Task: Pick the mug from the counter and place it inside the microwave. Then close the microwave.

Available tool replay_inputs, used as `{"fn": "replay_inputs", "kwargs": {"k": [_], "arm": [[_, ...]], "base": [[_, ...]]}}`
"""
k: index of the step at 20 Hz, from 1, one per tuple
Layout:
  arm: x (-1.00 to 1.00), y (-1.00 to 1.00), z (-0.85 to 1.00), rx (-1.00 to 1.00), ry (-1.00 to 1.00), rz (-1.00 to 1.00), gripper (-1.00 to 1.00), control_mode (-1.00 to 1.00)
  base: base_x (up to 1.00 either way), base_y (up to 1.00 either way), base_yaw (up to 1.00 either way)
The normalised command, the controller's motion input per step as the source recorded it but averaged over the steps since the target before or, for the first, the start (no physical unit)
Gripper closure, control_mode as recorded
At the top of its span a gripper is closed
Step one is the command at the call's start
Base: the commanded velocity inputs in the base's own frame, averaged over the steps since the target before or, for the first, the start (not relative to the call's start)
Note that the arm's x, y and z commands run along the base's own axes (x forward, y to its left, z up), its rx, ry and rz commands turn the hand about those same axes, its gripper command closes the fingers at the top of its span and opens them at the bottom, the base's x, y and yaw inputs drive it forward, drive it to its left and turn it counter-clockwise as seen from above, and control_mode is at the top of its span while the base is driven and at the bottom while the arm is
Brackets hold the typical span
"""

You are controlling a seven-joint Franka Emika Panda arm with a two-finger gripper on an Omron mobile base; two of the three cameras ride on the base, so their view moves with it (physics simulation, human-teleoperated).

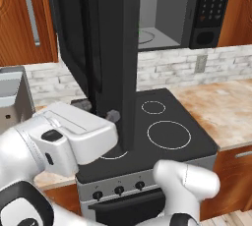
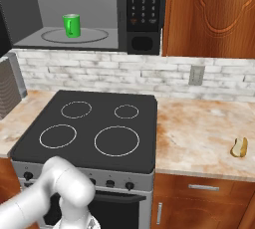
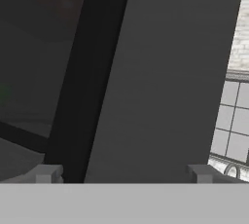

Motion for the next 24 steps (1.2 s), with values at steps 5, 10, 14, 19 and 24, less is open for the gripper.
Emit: {"fn": "replay_inputs", "kwargs": {"k": [5,10,14,19,24], "arm": [[0.01,-0.42,0.06,0.00,0.00,0.00,-1.00,-1.00],[0.07,-0.41,0.01,0.00,0.00,0.00,-1.00,-1.00],[0.04,-0.40,0.00,0.00,0.02,0.00,-1.00,-1.00],[0.01,-0.38,0.00,0.00,0.02,0.00,-1.00,-1.00],[0.02,-0.38,0.00,0.00,0.02,0.00,-1.00,-1.00]], "base": [[0.00,0.00,0.00],[0.00,0.00,0.00],[0.00,0.00,0.00],[0.00,0.00,0.00],[0.00,0.00,0.00]]}}
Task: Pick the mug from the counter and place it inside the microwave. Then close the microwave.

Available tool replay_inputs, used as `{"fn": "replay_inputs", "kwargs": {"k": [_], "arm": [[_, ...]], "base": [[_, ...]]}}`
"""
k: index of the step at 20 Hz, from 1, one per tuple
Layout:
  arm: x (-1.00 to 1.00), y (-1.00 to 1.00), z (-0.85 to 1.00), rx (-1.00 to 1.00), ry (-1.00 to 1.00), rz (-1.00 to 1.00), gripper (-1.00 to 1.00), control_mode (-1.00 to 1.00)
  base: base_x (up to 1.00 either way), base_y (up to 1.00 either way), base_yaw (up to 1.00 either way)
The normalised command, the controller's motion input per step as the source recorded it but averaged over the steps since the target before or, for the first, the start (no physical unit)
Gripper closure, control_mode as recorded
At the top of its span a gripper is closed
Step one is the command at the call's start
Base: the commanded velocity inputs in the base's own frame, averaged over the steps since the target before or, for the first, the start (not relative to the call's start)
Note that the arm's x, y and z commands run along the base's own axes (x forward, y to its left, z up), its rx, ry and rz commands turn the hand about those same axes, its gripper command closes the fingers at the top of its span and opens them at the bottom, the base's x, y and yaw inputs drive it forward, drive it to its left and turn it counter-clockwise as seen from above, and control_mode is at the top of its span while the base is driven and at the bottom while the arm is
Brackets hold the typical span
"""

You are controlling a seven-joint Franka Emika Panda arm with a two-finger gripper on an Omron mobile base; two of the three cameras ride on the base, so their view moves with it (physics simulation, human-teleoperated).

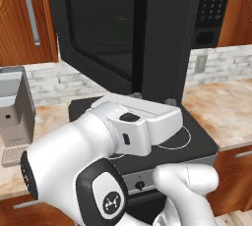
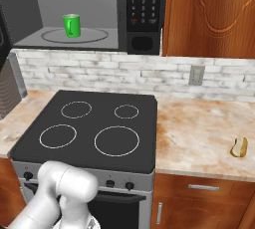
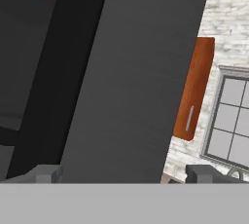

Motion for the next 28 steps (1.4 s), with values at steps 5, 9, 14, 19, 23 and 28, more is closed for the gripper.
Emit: {"fn": "replay_inputs", "kwargs": {"k": [5,9,14,19,23,28], "arm": [[0.05,-0.39,0.01,0.00,0.01,0.01,-1.00,-1.00],[0.19,-0.37,0.08,0.00,0.01,0.04,-1.00,-1.00],[0.26,-0.40,0.11,0.00,0.02,0.06,-1.00,-1.00],[0.31,-0.42,0.10,0.00,0.02,0.08,-1.00,-1.00],[0.29,-0.39,0.06,0.00,0.02,0.08,-1.00,-1.00],[0.24,-0.35,0.08,0.00,0.02,0.08,-1.00,-1.00]], "base": [[0.00,0.00,0.00],[0.00,0.00,0.00],[0.00,0.00,0.00],[0.00,0.00,0.00],[0.00,0.00,0.00],[0.00,0.00,0.00]]}}
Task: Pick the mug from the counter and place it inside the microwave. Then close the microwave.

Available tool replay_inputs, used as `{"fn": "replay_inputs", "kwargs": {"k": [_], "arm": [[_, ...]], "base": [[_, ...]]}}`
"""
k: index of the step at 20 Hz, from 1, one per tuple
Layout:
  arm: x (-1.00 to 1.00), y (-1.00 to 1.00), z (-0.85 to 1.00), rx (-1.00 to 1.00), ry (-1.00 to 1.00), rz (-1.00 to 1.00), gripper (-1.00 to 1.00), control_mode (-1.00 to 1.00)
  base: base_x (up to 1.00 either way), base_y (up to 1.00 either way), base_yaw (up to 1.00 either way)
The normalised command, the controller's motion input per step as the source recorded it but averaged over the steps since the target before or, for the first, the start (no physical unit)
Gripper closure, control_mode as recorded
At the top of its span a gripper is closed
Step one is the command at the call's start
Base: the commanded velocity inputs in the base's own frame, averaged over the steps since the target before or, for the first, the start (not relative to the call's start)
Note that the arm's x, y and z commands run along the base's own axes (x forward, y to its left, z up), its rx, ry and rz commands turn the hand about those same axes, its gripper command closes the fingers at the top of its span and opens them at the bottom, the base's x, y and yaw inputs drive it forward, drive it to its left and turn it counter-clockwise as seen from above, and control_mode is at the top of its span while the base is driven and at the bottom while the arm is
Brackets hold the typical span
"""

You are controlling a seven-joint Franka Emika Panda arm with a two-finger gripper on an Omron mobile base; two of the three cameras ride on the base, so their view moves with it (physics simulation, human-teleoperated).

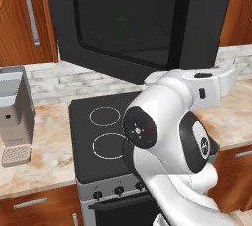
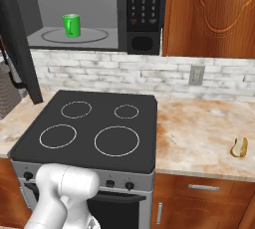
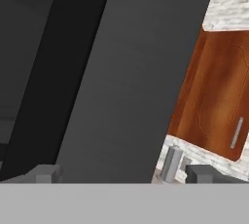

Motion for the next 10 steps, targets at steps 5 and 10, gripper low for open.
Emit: {"fn": "replay_inputs", "kwargs": {"k": [5,10], "arm": [[0.26,-0.32,0.06,0.00,0.01,0.09,-1.00,-1.00],[0.27,-0.29,0.05,0.00,0.02,0.09,-1.00,-1.00]], "base": [[0.00,0.00,0.00],[0.00,0.00,0.00]]}}
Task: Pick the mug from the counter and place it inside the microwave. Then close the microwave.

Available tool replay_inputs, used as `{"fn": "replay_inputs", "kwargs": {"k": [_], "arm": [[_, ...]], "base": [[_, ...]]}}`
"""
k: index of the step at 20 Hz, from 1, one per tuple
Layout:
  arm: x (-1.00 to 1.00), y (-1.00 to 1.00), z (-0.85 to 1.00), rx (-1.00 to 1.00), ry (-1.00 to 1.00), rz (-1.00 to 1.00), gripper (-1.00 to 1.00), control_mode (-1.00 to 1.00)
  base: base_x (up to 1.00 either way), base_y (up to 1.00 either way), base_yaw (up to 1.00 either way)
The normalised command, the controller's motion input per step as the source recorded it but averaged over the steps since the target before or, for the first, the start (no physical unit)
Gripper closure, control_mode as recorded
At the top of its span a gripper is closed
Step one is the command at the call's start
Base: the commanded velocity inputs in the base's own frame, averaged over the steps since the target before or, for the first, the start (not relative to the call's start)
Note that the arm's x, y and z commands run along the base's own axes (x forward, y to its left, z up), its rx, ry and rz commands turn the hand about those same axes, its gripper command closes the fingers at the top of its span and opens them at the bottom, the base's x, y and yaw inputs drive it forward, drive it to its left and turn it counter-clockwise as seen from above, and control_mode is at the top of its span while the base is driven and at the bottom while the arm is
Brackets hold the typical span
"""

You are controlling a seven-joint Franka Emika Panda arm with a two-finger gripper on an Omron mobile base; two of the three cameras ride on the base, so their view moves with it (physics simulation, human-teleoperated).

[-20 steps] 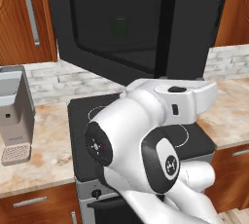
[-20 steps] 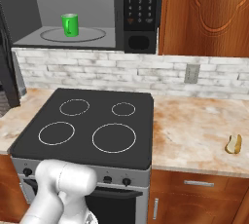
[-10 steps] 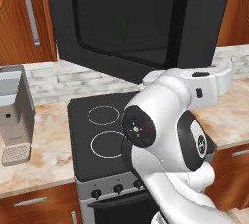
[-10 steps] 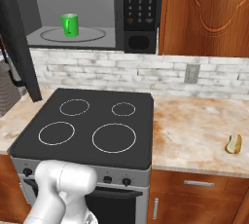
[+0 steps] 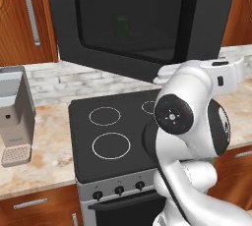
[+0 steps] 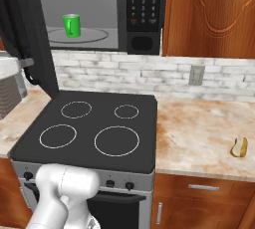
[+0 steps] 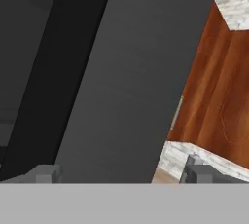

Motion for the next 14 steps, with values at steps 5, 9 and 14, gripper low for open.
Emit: {"fn": "replay_inputs", "kwargs": {"k": [5,9,14], "arm": [[0.30,-0.25,0.01,0.00,0.03,0.09,-1.00,-1.00],[0.35,-0.24,0.00,0.00,0.02,0.09,-1.00,-1.00],[0.36,-0.28,0.00,0.00,0.00,0.10,-1.00,-1.00]], "base": [[0.00,0.00,0.00],[0.00,0.00,0.00],[0.00,0.00,0.00]]}}
